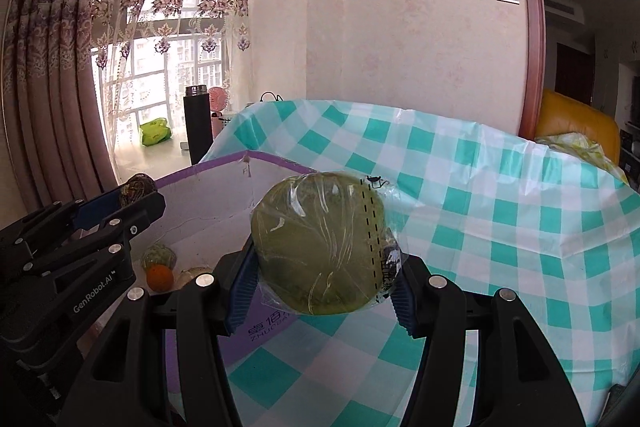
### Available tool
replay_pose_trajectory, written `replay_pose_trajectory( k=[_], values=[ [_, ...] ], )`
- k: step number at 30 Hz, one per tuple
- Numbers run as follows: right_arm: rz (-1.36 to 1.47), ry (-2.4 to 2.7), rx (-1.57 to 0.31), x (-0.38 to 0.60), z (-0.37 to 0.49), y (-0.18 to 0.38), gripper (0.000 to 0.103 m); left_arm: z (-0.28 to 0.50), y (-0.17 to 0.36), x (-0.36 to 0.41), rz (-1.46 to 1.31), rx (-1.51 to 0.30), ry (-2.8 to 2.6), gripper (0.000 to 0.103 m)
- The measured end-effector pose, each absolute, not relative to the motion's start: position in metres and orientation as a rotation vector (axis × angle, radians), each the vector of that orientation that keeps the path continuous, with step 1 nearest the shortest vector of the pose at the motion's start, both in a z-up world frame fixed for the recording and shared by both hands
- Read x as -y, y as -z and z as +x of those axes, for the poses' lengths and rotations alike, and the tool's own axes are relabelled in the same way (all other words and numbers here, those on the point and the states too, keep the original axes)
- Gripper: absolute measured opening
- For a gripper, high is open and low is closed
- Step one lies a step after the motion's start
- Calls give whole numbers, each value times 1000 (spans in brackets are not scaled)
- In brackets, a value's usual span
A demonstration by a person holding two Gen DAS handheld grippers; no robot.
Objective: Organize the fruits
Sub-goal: 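Carry the cabbage and dark fruit over the purple box with both tools, then open both tools to drop the cabbage and dark fruit into the box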
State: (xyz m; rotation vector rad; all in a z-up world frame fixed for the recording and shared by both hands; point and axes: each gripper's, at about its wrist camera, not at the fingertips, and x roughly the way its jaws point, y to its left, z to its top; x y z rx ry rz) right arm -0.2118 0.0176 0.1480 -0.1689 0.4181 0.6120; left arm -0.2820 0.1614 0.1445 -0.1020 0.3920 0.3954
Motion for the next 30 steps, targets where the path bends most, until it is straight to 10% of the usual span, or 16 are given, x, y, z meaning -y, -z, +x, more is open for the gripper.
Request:
replay_pose_trajectory(
  k=[21, 30],
  values=[
    [-714, -755, -855, -182, -163, -94, 56, -230, -86, -264, -196, -925, -411, 38],
    [-812, -739, -939, -193, -152, -76, 56, -220, -80, -277, -186, -1032, -420, 64]
  ],
)
